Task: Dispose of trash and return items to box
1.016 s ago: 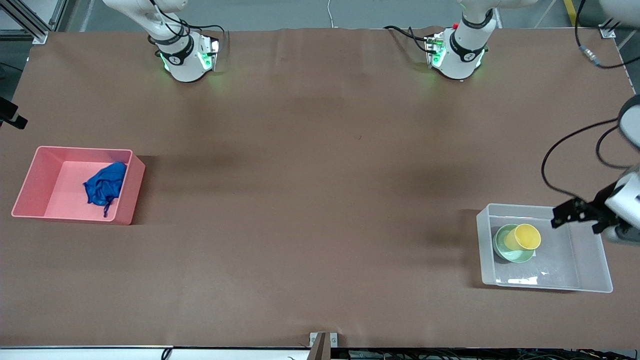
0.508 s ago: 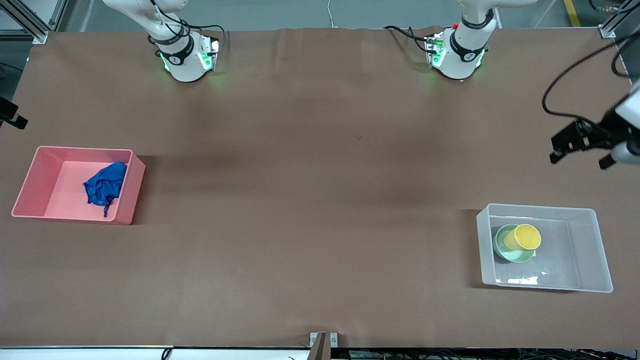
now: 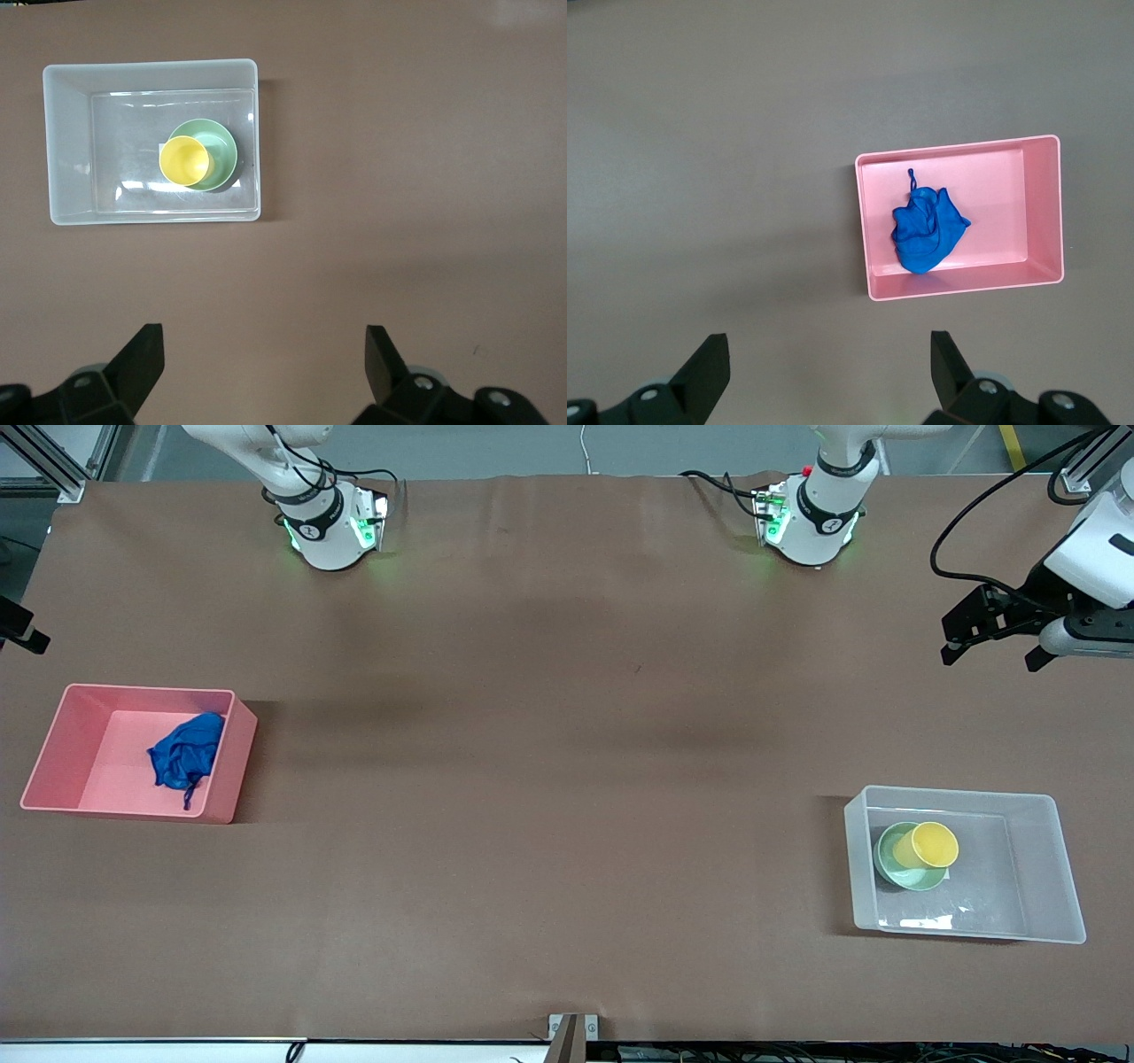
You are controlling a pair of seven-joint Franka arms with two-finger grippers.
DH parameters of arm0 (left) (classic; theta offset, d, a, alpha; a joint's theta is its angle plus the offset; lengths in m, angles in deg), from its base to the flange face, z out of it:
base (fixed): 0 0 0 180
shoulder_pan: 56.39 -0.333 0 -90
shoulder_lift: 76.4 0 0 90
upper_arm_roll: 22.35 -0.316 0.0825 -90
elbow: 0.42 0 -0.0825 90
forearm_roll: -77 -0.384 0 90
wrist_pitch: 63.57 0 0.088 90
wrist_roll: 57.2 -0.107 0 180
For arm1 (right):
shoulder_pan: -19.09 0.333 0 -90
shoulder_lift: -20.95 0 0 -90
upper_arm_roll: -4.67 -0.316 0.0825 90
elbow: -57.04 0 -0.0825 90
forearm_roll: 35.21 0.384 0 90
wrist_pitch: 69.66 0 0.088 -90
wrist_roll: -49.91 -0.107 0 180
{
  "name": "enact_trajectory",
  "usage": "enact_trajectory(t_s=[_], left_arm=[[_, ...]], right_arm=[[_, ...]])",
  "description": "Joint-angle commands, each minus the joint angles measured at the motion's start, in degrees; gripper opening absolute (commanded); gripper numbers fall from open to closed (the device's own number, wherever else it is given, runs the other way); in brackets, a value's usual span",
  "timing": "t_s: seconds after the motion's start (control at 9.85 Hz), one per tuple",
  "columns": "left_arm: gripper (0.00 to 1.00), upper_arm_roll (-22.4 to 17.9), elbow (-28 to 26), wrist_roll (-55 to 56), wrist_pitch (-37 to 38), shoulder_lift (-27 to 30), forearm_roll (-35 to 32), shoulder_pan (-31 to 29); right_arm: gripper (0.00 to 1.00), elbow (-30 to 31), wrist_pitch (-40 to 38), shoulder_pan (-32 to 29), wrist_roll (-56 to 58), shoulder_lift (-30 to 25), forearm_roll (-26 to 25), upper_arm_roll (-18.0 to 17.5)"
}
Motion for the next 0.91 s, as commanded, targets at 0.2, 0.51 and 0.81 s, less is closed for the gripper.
enact_trajectory(t_s=[0.2, 0.51, 0.81], left_arm=[[1.0, 0.12, 4.98, 0.75, 1.52, -6.73, -0.92, 0.05], [1.0, 0.04, 4.29, 0.22, 5.83, -6.13, -0.22, -0.39], [1.0, 0.04, 4.46, -0.22, 5.93, -6.13, -0.22, -0.47]], right_arm=[[1.0, -0.74, -0.81, 0.22, -0.27, 0.08, -0.89, 0.08], [1.0, -0.74, -0.81, 0.22, -0.27, 0.17, -0.89, 0.08], [1.0, -0.74, -0.72, 0.22, -0.27, 0.17, -0.89, 0.08]])
